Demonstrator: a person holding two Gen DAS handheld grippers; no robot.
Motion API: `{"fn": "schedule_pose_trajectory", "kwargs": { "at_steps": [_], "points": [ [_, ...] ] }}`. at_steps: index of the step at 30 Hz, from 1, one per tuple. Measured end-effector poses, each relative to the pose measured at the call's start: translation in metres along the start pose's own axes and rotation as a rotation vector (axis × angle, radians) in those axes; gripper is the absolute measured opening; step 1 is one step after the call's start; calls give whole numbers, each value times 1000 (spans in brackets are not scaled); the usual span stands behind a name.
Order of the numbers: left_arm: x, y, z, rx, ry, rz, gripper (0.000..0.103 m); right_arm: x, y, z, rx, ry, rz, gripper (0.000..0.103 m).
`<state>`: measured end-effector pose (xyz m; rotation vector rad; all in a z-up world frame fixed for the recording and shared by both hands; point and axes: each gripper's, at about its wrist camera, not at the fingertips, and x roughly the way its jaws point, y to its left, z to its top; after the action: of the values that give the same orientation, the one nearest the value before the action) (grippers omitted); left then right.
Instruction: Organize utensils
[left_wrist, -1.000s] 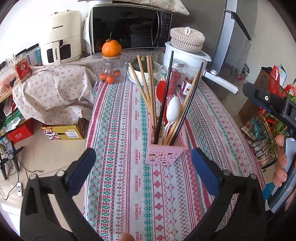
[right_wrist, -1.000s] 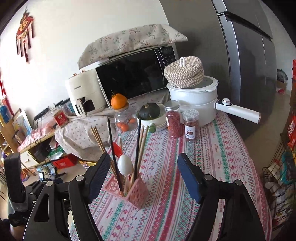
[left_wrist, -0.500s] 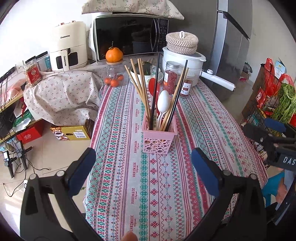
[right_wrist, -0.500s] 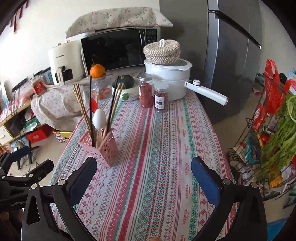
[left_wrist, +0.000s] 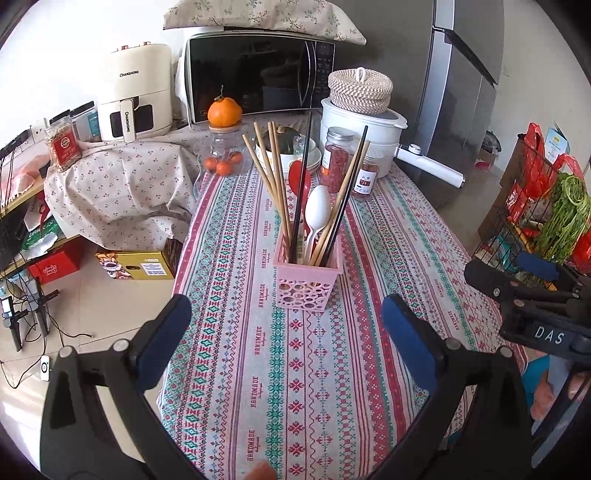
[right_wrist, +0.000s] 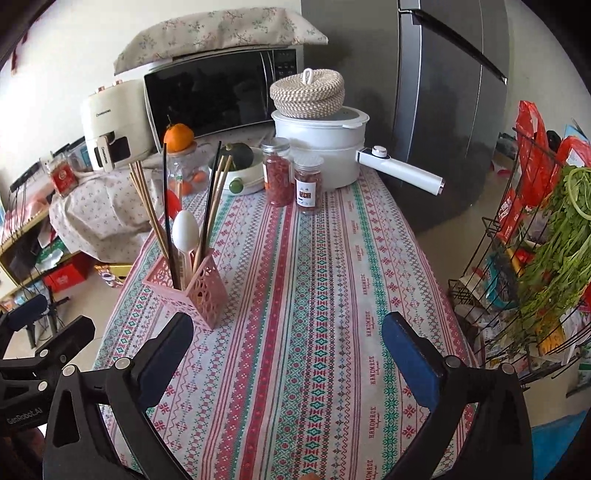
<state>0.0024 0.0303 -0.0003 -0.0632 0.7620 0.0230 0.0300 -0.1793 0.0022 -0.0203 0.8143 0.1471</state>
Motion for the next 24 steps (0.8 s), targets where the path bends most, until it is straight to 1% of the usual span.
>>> {"fn": "schedule_pose_trajectory", "kwargs": {
  "at_steps": [24],
  "points": [
    [1,-1,-1,7,0,-1,102,-2,-1,0,17,0,-1,103]
  ]
}}
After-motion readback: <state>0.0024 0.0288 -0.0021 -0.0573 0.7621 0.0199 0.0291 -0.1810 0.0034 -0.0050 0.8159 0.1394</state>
